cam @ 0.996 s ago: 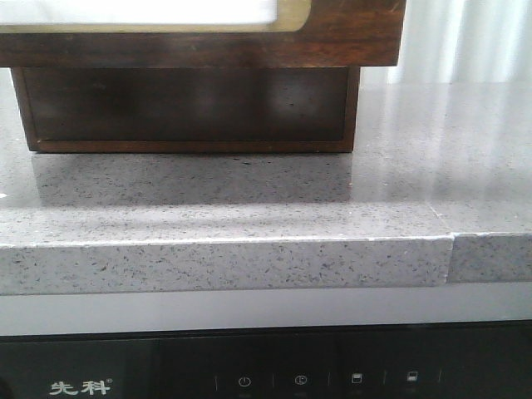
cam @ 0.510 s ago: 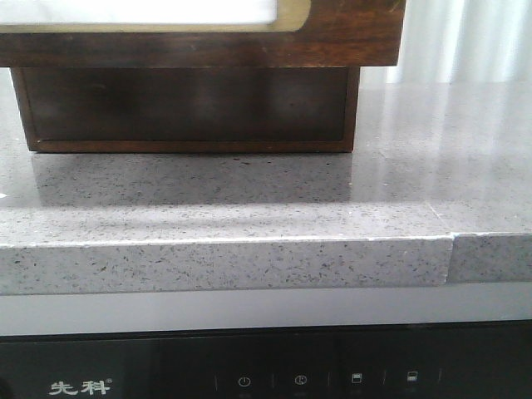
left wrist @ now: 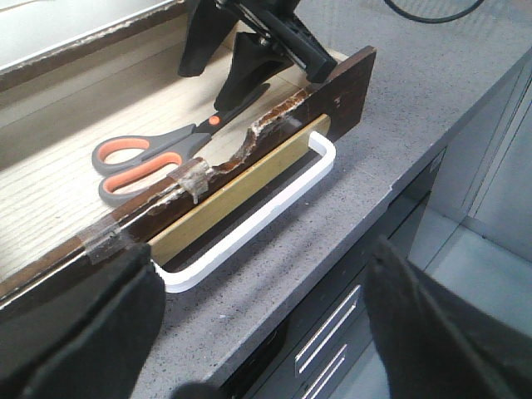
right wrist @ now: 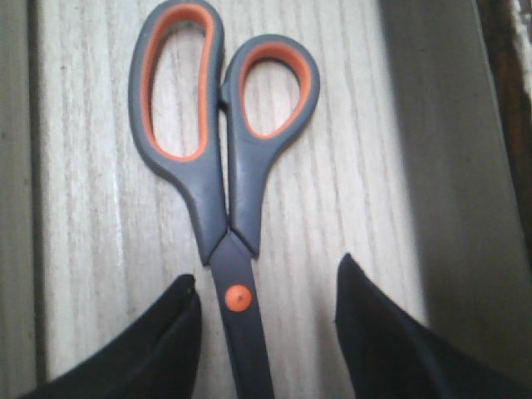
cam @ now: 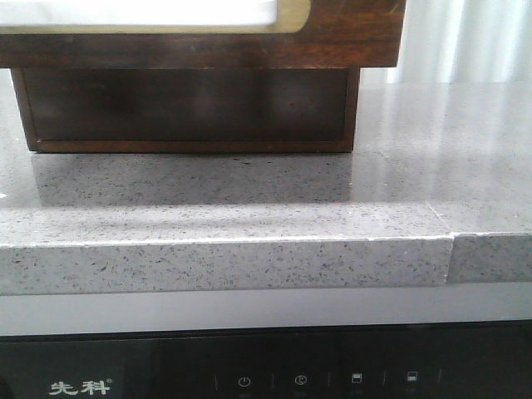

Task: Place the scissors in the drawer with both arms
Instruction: 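Lower the scissors into the drawer and open the right gripper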

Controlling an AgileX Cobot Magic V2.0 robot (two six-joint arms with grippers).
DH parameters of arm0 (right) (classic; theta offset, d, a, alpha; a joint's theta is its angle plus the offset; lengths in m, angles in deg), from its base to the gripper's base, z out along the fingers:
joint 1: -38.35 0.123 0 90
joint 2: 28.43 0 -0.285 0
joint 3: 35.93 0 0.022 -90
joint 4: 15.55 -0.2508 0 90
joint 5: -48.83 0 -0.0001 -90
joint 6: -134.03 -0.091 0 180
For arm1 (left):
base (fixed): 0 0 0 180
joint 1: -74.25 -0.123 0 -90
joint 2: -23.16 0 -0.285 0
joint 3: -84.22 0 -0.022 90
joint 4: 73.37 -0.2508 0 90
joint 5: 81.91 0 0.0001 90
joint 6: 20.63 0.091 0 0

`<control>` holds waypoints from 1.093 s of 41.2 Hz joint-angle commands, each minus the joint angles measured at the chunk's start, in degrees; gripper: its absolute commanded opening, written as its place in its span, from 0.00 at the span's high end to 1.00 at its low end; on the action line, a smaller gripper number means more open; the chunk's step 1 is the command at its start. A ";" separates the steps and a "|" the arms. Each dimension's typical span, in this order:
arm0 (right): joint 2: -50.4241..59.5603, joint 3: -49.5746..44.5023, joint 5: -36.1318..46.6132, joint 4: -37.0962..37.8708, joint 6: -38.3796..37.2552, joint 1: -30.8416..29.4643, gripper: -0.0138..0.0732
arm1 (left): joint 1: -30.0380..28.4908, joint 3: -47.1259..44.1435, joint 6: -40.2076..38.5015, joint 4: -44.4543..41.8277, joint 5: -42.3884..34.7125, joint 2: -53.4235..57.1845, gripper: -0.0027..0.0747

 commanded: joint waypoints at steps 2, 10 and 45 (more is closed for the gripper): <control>3.14 1.38 2.84 -1.40 -0.09 -0.03 0.37 | 0.46 1.82 -0.59 0.66 -4.50 -0.19 0.33; 5.86 1.38 3.60 -1.40 -4.71 -0.08 0.37 | 0.46 1.82 -0.59 0.66 -4.50 -0.19 0.33; 46.45 -34.20 14.41 20.79 -58.05 -2.94 0.37 | 0.46 1.82 -0.59 0.66 -4.50 -0.19 0.33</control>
